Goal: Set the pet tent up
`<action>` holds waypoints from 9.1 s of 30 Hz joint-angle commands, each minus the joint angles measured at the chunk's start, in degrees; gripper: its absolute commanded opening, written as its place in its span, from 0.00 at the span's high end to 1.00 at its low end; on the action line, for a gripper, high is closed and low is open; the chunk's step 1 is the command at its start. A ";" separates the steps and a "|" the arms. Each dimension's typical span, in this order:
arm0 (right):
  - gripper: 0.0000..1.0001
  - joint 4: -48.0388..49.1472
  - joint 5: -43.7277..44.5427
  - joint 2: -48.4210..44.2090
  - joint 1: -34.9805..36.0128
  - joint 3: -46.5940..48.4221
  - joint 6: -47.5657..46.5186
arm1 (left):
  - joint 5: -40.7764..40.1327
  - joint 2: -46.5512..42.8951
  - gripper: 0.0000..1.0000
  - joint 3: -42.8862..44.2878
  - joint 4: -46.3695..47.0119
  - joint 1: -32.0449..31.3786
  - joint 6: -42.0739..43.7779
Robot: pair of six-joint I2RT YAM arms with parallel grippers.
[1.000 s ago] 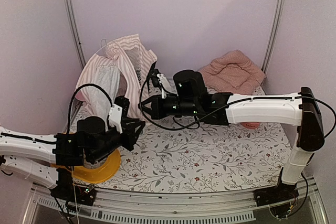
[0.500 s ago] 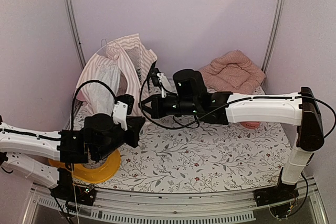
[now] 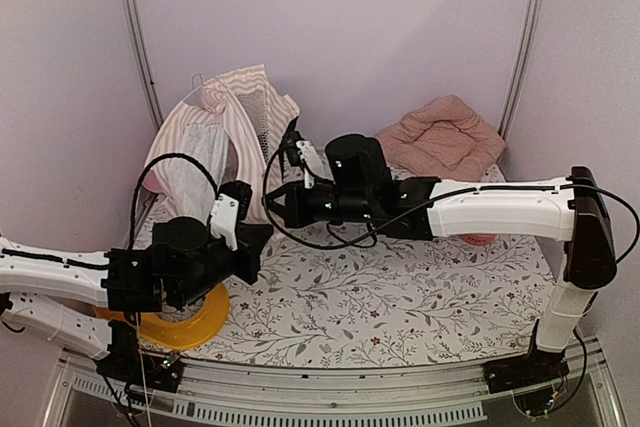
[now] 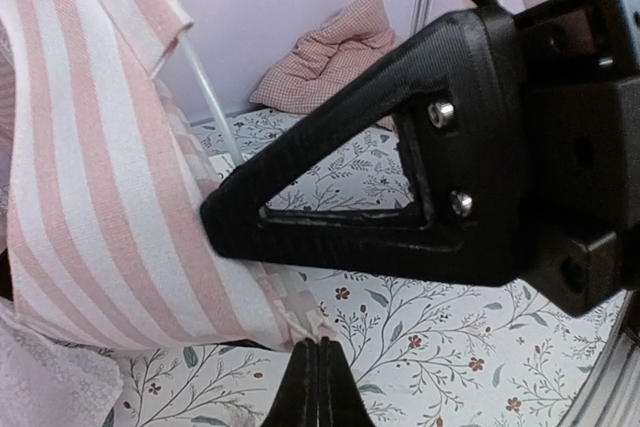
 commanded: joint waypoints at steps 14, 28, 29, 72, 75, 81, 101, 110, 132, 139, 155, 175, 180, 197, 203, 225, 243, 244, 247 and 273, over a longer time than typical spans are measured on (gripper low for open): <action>1.00 4.09 17.71 2.81 -0.83 -3.99 -6.64 | 5.73 -7.91 1.00 0.45 0.41 0.44 -4.50; 1.00 14.95 15.59 2.06 4.05 -10.85 -13.34 | 7.35 -10.60 1.00 7.07 -9.21 9.77 -13.24; 1.00 15.23 15.32 2.15 4.17 -11.16 -13.71 | 7.74 -10.47 1.00 7.64 -9.52 10.67 -13.44; 1.00 -7.82 19.53 -4.11 -19.49 -20.73 -12.23 | -0.52 -15.91 0.49 15.52 -28.30 16.76 -10.18; 1.00 -8.29 23.27 -4.08 -20.89 -20.66 -14.90 | -4.05 -17.99 0.48 14.77 -33.70 16.90 -12.47; 1.00 -5.61 24.46 -5.78 -23.57 -22.04 -18.26 | -1.68 -19.04 0.45 13.80 -41.06 17.04 -13.90; 1.00 -3.97 23.46 -5.36 -26.22 -21.43 -20.26 | 19.23 -14.08 0.60 8.76 -52.87 16.95 -19.58; 1.00 -3.47 22.91 -5.90 -27.37 -21.08 -20.69 | 21.64 -12.97 1.00 8.75 -45.30 16.86 -19.28; 0.19 -13.24 3.75 -17.15 -26.61 -14.15 -15.20 | 9.56 0.71 1.00 9.53 -3.63 9.42 -23.44; 0.17 -4.42 -13.61 -26.50 -12.89 -26.59 -8.88 | 11.78 8.59 1.00 17.41 -1.71 10.86 -20.34; 0.23 17.79 -15.60 -17.84 6.71 -44.29 8.29 | 19.01 23.61 1.00 29.48 5.27 15.52 -20.48; 0.56 19.20 -14.18 -15.62 7.05 -47.23 10.15 | 22.92 30.46 1.00 36.00 6.37 18.15 -20.66; 0.63 19.55 -14.09 -14.51 7.05 -46.34 10.25 | 23.41 30.41 1.00 35.92 7.00 18.48 -21.02; 1.00 16.38 -11.99 -17.21 7.04 -45.12 8.96 | 28.66 26.09 0.65 31.37 8.81 19.23 -17.92; 1.00 14.41 -12.05 -17.87 7.05 -44.17 7.95 | 27.32 15.89 0.52 22.88 8.04 19.23 -15.60; 1.00 8.12 -12.05 -17.59 6.92 -38.70 5.79 | 35.80 16.72 0.64 15.31 20.47 34.18 -0.73; 1.00 6.33 -12.07 -17.58 6.61 -37.41 5.32 | 25.27 33.23 0.64 30.07 21.99 34.16 11.55; 1.00 6.28 -12.07 -17.63 6.53 -37.38 5.32 | 23.68 33.82 0.65 30.69 21.70 34.10 11.65; 1.00 6.16 -11.99 -17.75 6.44 -37.31 5.33 | 21.10 34.89 0.65 31.49 21.54 34.02 11.99; 1.00 5.61 -11.99 -17.59 5.82 -37.00 5.24 | 20.48 32.19 0.64 24.22 30.71 33.19 16.80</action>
